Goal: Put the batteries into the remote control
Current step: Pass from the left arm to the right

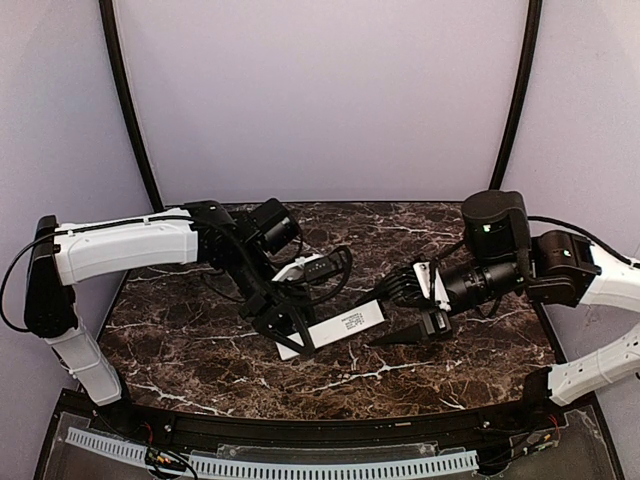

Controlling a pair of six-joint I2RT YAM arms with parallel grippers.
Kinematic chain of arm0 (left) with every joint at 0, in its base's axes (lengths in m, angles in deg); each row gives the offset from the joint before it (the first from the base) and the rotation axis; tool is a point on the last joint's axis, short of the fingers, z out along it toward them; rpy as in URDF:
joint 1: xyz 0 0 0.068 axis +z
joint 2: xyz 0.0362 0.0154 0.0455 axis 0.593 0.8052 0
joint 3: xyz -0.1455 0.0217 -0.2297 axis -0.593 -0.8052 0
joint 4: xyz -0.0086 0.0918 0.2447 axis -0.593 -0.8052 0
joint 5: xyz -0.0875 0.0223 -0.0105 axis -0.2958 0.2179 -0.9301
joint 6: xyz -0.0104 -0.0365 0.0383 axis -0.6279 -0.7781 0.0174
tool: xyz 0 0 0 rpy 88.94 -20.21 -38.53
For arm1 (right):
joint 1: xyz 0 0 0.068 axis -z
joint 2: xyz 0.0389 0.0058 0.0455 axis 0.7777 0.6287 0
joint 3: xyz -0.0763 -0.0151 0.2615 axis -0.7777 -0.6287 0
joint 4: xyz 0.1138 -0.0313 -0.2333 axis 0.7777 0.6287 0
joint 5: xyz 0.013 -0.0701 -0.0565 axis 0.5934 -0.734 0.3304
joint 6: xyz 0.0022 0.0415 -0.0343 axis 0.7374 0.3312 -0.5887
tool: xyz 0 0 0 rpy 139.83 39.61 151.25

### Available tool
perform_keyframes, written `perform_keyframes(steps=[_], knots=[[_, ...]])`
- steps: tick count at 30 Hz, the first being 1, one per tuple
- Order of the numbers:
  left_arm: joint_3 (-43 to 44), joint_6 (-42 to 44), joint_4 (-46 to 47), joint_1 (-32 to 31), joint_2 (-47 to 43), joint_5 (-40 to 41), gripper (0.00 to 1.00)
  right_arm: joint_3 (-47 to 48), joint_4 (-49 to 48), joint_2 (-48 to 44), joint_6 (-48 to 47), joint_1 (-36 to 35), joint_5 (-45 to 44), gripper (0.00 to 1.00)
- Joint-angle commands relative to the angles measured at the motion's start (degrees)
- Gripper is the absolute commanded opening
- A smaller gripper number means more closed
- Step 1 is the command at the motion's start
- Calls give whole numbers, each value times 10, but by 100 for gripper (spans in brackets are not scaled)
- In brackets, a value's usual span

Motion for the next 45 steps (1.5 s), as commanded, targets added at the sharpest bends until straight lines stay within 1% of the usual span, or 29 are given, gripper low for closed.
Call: perform_keyframes(steps=[1, 3, 5, 6, 7, 8, 11, 15, 18, 22, 24, 26, 27, 28, 29, 30, 32, 33, 34, 35, 36, 37, 38, 39, 40, 41, 43, 44, 45], knots=[[17, 17, -13, 0, -5, -25, 0, 9, 5, 4, -25, -23, -25, 49], [18, 20, -16, -1, -6, -27, 0, 5, 5, 4, -26, -26, -29, 46], [19, 24, -18, -1, -7, -29, 0, 2, 7, 4, -27, -26, -31, 46], [20, 26, -19, -1, -7, -31, 0, -2, 7, 3, -28, -26, -32, 49], [20, 27, -20, -2, -7, -32, 0, -4, 7, 1, -29, -26, -34, 54], [20, 27, -21, -3, -8, -32, 0, -6, 7, 0, -31, -27, -37, 55], [21, 32, -25, -5, -6, -34, 0, -7, 10, -2, -31, -27, -39, 50], [23, 36, -29, -6, -5, -37, 1, -4, 11, 1, -33, -27, -38, 40], [25, 46, -36, -8, -7, -42, 1, -4, 12, 2, -33, -29, -37, 36], [28, 48, -38, -8, -9, -44, 1, -3, 16, 3, -34, -30, -37, 25], [29, 49, -38, -8, -8, -39, 3, -1, 17, 3, -34, -31, -39, 19], [29, 49, -38, -8, -10, -28, 15, 0, 16, 1, -33, -31, -42, 13], [29, 49, -37, -8, -11, -23, 24, -1, 16, 0, -32, -31, -44, 11], [28, 48, -35, -7, -15, -15, 28, -1, 16, -1, -30, -31, -48, 8], [28, 47, -33, -4, -17, -11, 34, -1, 16, -1, -28, -31, -53, 5], [24, 37, -23, -1, -22, -2, 38, -1, 17, -1, -24, -31, -57, 3], [11, 13, 8, 13, -35, 4, 53, -3, 18, -3, -16, -30, -63, 0], [5, -1, 24, 25, -43, 10, 65, -4, 18, -5, -13, -31, -66, 0], [-12, -33, 66, 32, -60, 26, 68, -6, 18, -6, -8, -31, -70, 0], [-22, -74, 122, 45, -70, 37, 76, -9, 18, -8, -4, -30, -75, 0], [-46, -97, 154, 52, -93, 61, 85, -12, 17, -10, 0, -30, -82, 0], [-58, -142, 216, 67, -117, 84, 91, -20, 9, -17, 4, -29, -93, 0], [-78, -163, 242, 83, -129, 96, 97, -28, 0, -24, 10, -29, -109, 0], [-86, -204, 292, 93, -151, 121, 98, -37, -12, -31, 16, -26, -129, 0], [-102, -223, 315, 111, -162, 136, 98, -48, -26, -38, 25, -21, -144, 0], [-109, -260, 359, 120, -180, 172, 98, -57, -42, -47, 35, -14, -159, 0], [-137, -305, 409, 141, -201, 234, 99, -75, -73, -60, 57, 6, -199, 0], [-142, -316, 420, 150, -206, 258, 99, -83, -89, -67, 66, 16, -213, 0], [-145, -336, 428, 154, -209, 306, 99, -93, -109, -75, 76, 24, -234, 0]])
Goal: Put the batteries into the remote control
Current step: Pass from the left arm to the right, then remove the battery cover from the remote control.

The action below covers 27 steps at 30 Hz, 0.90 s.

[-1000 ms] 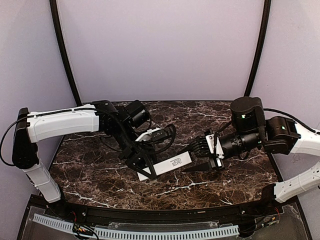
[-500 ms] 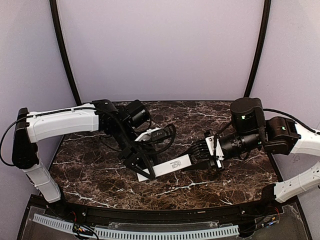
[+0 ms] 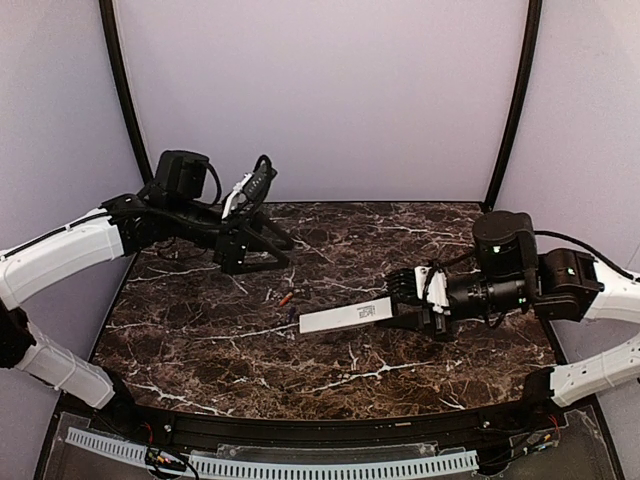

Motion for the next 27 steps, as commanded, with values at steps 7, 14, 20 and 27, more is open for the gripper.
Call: perform_keyframes(steps=[7, 14, 20, 27], knots=[[-38, -213, 200, 35, -4, 212, 99, -108, -246, -92, 68, 72, -178, 0], [-45, -298, 326, 34, 37, 176, 99, -140, -316, -96, 52, 92, -180, 0], [-27, -348, 382, 25, 98, 102, 84, -163, -372, -84, 49, 91, -170, 0], [3, -318, 336, 4, 117, 101, 80, -158, -398, -39, 47, 92, -152, 0]])
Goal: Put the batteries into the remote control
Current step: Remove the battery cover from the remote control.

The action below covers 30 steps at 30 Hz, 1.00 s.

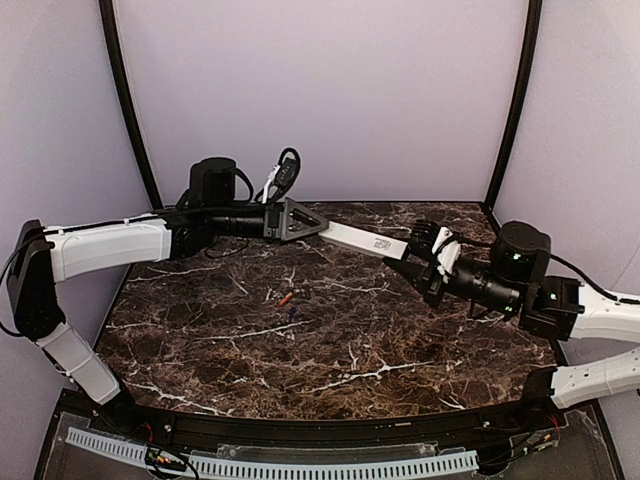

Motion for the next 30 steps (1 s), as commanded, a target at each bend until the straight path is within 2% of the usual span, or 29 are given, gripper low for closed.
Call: perform_keyframes(steps=[1, 7, 14, 20, 24, 27, 29, 30], knots=[[29, 6, 0, -14, -1, -24, 78, 4, -60, 18, -3, 2, 10, 0], [33, -5, 7, -27, 18, -46, 60, 7, -70, 30, -8, 3, -3, 0], [36, -8, 5, -29, 24, -43, 47, -3, -79, 24, -10, 3, 2, 0], [30, -42, 49, -28, 29, -67, 23, -6, -78, 19, -13, 3, 2, 0], [27, -62, 74, -27, 33, -79, 12, -13, -82, 11, -15, 3, 8, 0], [22, -80, 94, -22, 35, -85, 11, -16, -85, 5, -15, 3, 11, 0], [16, -98, 116, -18, 36, -89, 20, -18, -84, 2, -16, 2, 12, 0], [16, -91, 110, -18, 35, -83, 28, -18, -83, 3, -17, 3, 11, 0]])
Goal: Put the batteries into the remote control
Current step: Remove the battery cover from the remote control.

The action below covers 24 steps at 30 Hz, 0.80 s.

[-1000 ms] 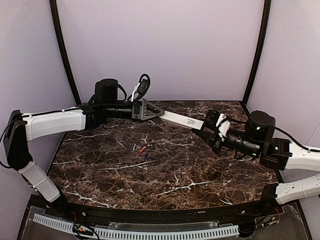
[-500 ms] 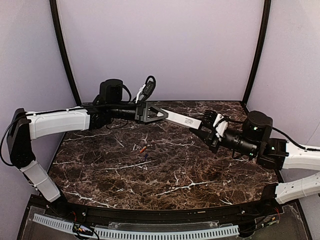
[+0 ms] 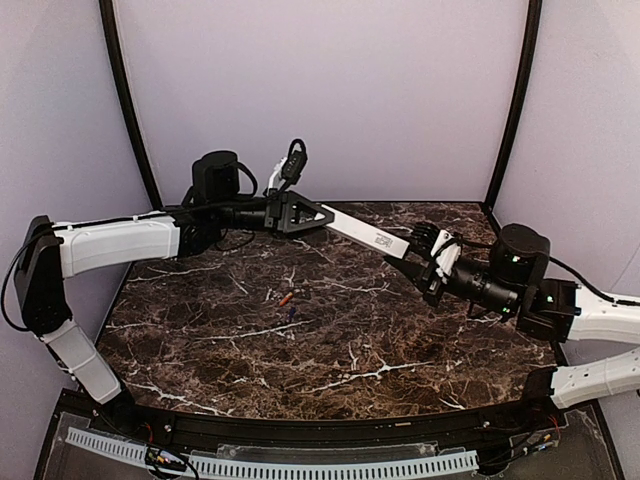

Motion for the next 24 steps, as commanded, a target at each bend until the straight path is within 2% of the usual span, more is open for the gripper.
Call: perform_keyframes(steps=[1, 5, 8, 10, 13, 18, 22, 23, 24], knots=[[-11, 11, 7, -7, 1, 5, 35, -2, -50, -6, 11, -1, 9, 0], [6, 99, -85, -12, -18, 51, 47, 3, -46, 3, 10, -1, 2, 0], [14, 125, -118, -17, -22, 70, 49, 8, -43, 10, 10, -1, -1, 0], [20, 142, -140, -20, -22, 81, 47, 10, -43, 12, 11, -1, 0, 0], [25, 156, -158, -23, -22, 83, 37, 9, -45, 12, 10, -1, 1, 0], [18, 127, -133, -11, -17, 68, 24, 3, -46, 0, 10, -1, 9, 0], [-3, 75, -68, 1, -14, 44, 21, -5, -53, -12, 9, -1, 17, 0], [-4, 69, -60, 1, -13, 42, 23, -6, -54, -13, 9, -1, 17, 0], [-3, 68, -58, 2, -14, 41, 29, -5, -53, -12, 9, -1, 14, 0]])
